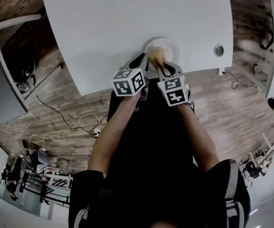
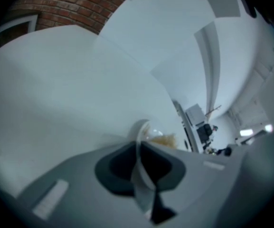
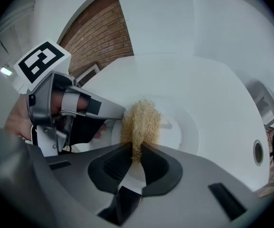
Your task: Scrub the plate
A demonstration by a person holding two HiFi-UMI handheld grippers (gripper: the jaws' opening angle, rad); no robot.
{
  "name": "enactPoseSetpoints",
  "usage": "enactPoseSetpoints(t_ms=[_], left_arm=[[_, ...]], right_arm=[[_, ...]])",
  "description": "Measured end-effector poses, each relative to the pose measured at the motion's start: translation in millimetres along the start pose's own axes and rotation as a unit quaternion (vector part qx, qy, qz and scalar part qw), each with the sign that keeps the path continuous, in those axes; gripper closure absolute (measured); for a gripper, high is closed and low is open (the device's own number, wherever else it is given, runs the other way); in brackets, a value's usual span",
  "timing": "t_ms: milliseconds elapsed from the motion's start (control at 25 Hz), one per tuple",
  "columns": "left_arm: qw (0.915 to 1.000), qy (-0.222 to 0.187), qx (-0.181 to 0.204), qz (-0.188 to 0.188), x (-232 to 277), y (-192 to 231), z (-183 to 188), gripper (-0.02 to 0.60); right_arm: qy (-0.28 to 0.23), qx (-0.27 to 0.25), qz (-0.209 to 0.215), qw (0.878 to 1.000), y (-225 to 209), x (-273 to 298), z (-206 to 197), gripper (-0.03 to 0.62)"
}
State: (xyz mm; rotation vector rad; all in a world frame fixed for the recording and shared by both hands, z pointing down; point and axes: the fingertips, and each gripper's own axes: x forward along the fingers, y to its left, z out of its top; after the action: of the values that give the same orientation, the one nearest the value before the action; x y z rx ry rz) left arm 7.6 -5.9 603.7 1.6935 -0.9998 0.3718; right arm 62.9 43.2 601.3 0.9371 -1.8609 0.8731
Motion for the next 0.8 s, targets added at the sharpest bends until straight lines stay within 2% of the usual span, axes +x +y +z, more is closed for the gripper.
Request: enactPoseSetpoints(t_ms=[240,600,800], left_arm=[[1.0,0.0,-0.003,0.001,-1,1,-1,0.551],[0.9999,0.003,-0.015,0.002,-1,2,-3,0.551],[0.9998,0.001,-0.02,0.003,-1,2,-3,0.551]], right_arm=[[-0.005,0.002,0.005,1.0,-4,0,1,0.545],[-0.012,0.046,-0.054,0.997,-65,-18,2,0.545],[-0.011,0.044,-0.057,0.997,-62,-13,7,0.545]])
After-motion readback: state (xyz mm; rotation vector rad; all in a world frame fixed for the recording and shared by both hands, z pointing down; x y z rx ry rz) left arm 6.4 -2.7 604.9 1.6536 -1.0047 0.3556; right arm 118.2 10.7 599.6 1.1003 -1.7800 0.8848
